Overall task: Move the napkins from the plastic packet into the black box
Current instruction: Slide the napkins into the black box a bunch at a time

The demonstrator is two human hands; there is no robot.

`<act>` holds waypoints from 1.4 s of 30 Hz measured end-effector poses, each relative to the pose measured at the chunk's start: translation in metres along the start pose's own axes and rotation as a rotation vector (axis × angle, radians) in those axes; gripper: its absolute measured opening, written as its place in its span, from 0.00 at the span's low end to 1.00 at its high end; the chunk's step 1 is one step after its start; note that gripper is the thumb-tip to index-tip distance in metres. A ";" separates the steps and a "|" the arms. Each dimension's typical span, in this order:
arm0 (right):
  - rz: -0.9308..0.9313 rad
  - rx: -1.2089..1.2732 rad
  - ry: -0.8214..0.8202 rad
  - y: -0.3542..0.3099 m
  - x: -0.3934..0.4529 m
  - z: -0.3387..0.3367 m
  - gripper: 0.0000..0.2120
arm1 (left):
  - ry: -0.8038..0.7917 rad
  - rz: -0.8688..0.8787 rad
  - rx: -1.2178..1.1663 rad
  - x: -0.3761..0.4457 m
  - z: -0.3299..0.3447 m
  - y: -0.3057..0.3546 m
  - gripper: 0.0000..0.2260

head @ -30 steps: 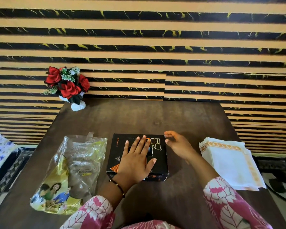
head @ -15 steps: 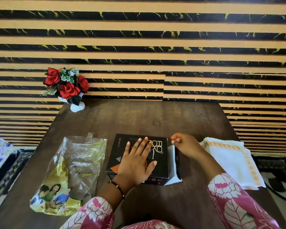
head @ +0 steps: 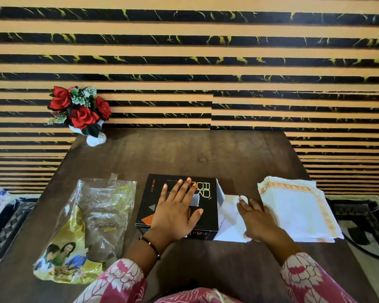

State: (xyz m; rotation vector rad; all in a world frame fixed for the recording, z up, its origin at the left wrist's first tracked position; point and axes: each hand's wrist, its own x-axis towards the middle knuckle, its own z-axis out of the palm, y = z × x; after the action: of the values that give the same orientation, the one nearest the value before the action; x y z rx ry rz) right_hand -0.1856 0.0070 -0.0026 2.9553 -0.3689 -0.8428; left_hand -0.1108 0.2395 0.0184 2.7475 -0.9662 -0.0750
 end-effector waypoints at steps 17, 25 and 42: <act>-0.083 0.077 0.209 -0.013 -0.018 -0.020 0.33 | 0.020 -0.004 0.013 0.000 0.000 0.001 0.35; -0.183 0.441 -0.045 -0.026 -0.052 -0.033 0.13 | 0.033 -0.017 -0.001 -0.001 0.001 0.001 0.33; -0.361 0.803 -0.175 -0.042 -0.059 -0.011 0.12 | -0.150 0.105 0.109 -0.007 -0.007 0.010 0.57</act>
State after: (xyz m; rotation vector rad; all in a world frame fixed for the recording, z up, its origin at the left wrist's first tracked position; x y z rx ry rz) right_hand -0.2195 0.0622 0.0323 3.7770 -0.2119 -1.2375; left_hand -0.1218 0.2375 0.0278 2.8162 -1.1855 -0.2199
